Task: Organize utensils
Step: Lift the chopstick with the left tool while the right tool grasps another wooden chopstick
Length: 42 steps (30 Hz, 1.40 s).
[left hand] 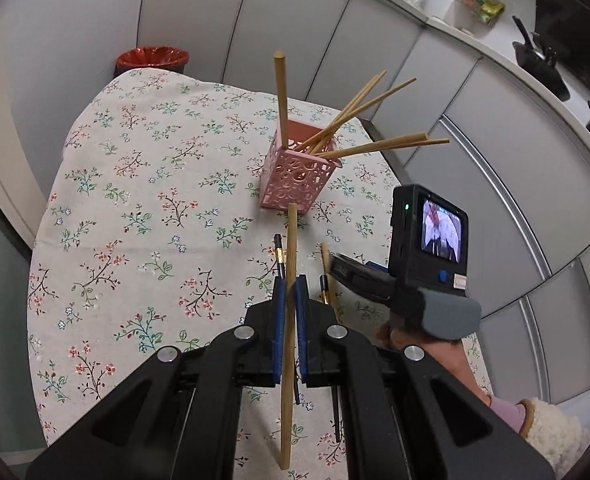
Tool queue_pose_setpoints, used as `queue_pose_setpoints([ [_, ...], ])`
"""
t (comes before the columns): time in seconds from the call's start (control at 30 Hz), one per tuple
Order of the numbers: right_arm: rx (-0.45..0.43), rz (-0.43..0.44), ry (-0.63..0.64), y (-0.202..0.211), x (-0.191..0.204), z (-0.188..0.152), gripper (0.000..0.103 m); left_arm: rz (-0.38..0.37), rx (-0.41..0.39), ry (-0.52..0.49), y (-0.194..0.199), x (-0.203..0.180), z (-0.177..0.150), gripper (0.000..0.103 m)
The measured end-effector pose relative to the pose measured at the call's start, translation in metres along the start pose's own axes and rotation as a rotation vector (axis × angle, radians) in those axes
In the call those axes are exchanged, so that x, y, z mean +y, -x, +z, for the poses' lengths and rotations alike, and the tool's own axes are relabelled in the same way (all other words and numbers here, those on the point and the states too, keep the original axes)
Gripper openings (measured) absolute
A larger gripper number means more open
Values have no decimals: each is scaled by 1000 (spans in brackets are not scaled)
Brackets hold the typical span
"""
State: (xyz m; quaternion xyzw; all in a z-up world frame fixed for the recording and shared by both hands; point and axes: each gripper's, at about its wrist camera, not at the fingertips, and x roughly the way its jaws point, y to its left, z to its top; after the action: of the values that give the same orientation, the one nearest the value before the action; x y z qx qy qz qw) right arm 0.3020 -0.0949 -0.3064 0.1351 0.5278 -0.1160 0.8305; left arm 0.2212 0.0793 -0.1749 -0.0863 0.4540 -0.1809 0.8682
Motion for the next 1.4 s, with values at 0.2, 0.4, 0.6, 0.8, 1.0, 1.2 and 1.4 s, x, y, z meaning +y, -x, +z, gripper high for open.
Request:
queue_pose_setpoints([
  [0.2, -21, -45, 25, 8, -16, -12, 0, -9, -14, 2, 9, -1, 0, 5],
  [0.4, 81, 190, -90, 9, -42, -7, 30, -24, -21, 19, 12, 2, 1, 5],
  [0.6, -24, 121, -10, 15, -11, 0, 57, -26, -13, 40, 11, 12, 2, 5],
  [0.8, -34, 3, 56, -6, 18, -2, 56, -35, -11, 45, 14, 19, 1, 5],
  [1.0, -33, -80, 102, -10, 28, -1, 51, -29, -10, 54, 17, 24, 0, 5],
  [1.2, 91, -13, 96, 1, -8, -5, 8, -39, -10, 38, 20, 16, 1, 5],
  [1.4, 191, 82, 26, 7, -40, -13, 6, 31, 121, 135, -19, 44, 7, 5],
])
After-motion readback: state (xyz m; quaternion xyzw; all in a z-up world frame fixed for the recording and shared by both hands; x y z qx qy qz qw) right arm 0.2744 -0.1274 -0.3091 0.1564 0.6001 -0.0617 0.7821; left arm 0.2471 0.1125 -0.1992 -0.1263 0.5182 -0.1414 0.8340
